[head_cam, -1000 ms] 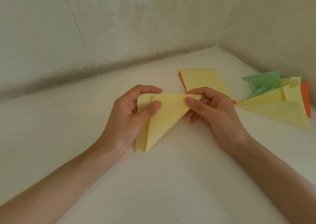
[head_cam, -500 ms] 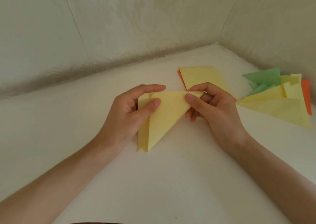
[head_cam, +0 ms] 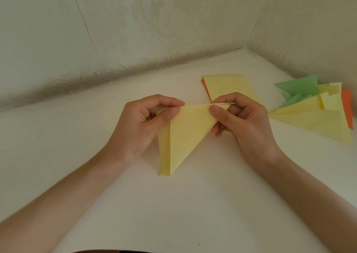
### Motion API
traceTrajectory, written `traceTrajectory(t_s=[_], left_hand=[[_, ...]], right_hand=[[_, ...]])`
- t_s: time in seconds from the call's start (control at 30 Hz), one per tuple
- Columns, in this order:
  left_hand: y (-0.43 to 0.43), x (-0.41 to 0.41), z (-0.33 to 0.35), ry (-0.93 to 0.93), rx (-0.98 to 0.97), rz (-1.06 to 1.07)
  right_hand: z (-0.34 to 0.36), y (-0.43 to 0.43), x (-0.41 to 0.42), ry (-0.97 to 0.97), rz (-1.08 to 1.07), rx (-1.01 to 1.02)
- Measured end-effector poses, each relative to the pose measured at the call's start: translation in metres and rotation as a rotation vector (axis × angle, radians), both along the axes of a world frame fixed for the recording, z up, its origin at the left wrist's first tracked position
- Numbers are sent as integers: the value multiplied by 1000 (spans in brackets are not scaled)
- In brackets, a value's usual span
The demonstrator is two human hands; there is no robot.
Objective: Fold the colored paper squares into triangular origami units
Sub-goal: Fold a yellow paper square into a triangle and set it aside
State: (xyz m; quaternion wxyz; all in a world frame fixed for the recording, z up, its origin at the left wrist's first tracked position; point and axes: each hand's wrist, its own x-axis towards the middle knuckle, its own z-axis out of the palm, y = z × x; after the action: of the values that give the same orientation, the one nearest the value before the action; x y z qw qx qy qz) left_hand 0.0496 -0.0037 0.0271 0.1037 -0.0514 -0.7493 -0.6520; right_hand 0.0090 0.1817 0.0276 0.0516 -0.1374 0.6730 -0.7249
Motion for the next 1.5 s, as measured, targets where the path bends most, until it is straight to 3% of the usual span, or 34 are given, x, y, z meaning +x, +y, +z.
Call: traceTrajectory(t_s=[0.53,0.73,1.07,1.13,1.23,1.37,1.5], left_hand=[[-3,-1,-4,77,-110,-25],[-7,-3,-5,95,-75,32],[-6,-3,-7,81,-80,26],[-7,-4,-9,60,-150,34],[-10,-3,-13,140,-495,54],[-15,-5,-18,220,-810,-11],[-16,-7,-22,268,-940,-26]], right_hand=[[2,1,-1,-38,-61,64],[7,11,-8,-205,81,-52],[5,13,-11,-228,38,-97],[2,13,-11,-126,-24,71],[-3,12,-10,147,-99,569],[-13,9,-10,378,-84,983],[-18,9,-15,492,-51,1082]])
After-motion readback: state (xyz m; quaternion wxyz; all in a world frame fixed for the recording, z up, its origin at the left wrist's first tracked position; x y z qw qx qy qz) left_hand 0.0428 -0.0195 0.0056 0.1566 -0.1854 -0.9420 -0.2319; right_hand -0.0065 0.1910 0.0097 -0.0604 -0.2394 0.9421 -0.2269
